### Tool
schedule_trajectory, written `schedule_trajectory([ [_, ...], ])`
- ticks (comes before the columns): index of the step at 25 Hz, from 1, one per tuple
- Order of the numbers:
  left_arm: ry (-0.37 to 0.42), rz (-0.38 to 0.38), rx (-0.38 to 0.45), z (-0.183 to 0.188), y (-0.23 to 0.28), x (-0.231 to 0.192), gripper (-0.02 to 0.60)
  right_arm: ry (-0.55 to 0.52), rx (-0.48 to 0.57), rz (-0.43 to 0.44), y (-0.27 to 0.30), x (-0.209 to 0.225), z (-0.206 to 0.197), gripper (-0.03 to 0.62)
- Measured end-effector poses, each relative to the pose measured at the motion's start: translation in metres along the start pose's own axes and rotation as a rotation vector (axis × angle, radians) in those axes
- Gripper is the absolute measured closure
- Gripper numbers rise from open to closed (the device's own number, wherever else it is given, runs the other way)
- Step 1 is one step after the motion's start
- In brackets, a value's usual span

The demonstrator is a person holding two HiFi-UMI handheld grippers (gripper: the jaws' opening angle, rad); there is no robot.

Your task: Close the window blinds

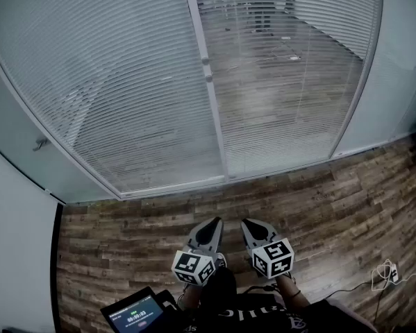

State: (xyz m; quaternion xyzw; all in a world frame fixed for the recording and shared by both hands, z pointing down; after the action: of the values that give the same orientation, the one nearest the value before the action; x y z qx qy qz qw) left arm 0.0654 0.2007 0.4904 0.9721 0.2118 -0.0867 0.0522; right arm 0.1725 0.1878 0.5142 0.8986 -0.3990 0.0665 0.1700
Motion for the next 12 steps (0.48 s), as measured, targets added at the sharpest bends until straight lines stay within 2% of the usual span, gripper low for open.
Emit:
schedule_trajectory([
  [6,0.045,-0.065,0.009,0.039,0.059,-0.089,0.577,-0.001,0.061,-0.048,0.100,0.021,0.055,0.576],
  [12,0.034,-0.087,0.025,0.060,0.112,-0.161,0.577,-0.007,0.080,-0.102,0.168,0.047,0.086,0.576],
])
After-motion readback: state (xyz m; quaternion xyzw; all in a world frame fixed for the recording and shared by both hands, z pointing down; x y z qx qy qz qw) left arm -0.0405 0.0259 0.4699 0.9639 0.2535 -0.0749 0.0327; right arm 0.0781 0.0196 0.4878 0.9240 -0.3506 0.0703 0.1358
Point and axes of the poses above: the fingertips, and each gripper's own axes: y forward along the fingers, x to its right, z out of its top, the point moved 4 cm from there along -y, backward along the fingers, and after that the axes turned 5 degrees about z, right-handed, at the moved point
